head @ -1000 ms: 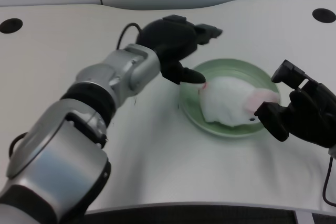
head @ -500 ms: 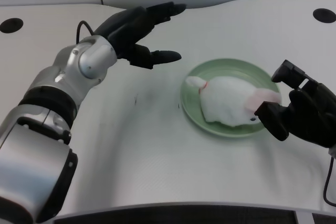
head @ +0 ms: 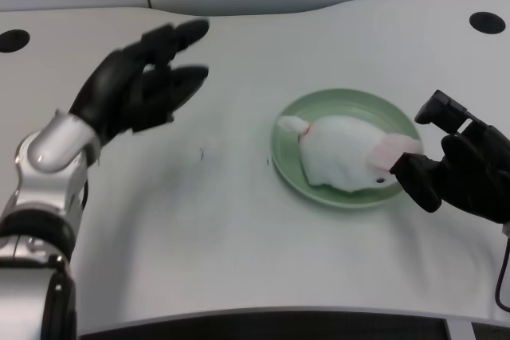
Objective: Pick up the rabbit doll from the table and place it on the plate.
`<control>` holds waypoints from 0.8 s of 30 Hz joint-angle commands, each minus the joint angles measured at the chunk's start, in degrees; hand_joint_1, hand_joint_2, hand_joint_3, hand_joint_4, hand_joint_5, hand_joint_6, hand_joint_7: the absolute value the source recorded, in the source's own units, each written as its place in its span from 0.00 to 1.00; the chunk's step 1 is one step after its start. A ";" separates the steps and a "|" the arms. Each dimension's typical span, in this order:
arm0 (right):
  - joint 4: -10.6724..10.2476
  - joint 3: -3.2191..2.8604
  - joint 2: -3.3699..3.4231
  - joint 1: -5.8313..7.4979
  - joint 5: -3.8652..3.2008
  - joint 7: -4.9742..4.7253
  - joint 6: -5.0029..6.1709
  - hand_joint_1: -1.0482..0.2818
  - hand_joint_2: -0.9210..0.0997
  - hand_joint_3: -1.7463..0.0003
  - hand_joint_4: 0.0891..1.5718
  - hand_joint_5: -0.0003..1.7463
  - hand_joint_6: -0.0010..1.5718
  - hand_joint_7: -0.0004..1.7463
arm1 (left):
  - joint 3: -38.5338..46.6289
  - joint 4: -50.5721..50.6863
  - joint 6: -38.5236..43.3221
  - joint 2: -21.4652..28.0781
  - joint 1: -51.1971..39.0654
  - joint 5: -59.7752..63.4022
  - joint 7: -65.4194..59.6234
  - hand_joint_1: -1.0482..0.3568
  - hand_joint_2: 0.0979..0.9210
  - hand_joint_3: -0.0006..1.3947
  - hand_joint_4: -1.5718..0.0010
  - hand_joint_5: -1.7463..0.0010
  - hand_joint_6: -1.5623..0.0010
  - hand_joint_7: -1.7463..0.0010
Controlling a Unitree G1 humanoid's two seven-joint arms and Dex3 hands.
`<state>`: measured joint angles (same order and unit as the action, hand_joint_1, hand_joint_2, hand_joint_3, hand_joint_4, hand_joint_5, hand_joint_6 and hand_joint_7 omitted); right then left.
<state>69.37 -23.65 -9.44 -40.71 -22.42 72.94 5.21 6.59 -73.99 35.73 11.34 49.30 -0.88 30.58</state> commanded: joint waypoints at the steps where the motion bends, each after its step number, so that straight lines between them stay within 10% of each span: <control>1: 0.06 0.20 -0.81 0.29 -0.06 -0.53 -0.06 0.35 0.00 0.94 0.65 1.00 0.51 1.00 | 2.46 0.97 -1.33 0.92 -2.23 -2.91 4.04 0.18 1.00 0.35 0.73 0.88 0.79 0.98; 24: 0.50 0.36 -1.33 0.15 0.19 -1.20 -0.28 0.35 0.00 0.95 0.64 1.00 0.51 1.00 | 14.43 11.60 -21.53 -1.16 -16.54 -22.88 26.13 0.18 1.00 0.47 0.72 0.93 0.77 1.00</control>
<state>69.47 -23.43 -9.64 -40.74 -22.29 71.96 4.85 20.61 -62.90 15.01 9.12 33.81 -23.00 55.76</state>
